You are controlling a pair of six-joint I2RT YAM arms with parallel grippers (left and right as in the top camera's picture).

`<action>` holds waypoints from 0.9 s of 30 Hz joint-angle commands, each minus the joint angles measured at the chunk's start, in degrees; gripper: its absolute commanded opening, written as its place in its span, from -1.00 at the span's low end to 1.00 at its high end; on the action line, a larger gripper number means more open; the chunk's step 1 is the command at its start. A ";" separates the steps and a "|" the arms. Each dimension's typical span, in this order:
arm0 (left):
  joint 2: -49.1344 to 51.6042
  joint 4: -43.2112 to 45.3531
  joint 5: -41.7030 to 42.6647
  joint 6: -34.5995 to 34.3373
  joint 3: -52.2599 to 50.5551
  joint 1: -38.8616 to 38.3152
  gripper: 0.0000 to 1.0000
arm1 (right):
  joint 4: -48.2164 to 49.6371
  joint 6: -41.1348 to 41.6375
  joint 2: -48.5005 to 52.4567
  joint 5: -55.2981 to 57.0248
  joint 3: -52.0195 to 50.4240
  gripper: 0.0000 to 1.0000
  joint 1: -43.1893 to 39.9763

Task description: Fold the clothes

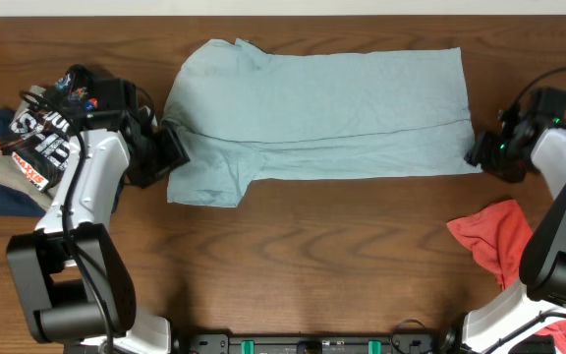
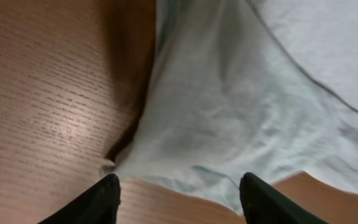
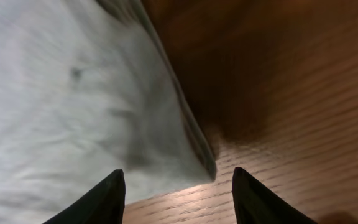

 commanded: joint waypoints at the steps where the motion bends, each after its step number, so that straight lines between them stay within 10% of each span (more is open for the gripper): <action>1: 0.70 1.18 -1.07 1.14 -2.51 -0.07 0.28 | 3.58 0.81 -1.29 1.36 -4.09 0.01 0.33; 8: 0.68 -0.33 -1.05 1.14 -4.09 -0.09 0.29 | 4.81 0.79 -1.31 1.40 -7.43 -0.96 0.00; 19: -0.20 -7.93 -0.57 1.22 -4.09 -0.24 0.19 | -10.49 11.50 -1.40 21.42 -7.34 -0.98 -4.04; 27: -3.58 -7.98 -0.66 4.68 -4.09 -7.41 0.20 | -12.50 10.05 -1.53 12.00 -4.11 -0.70 -4.72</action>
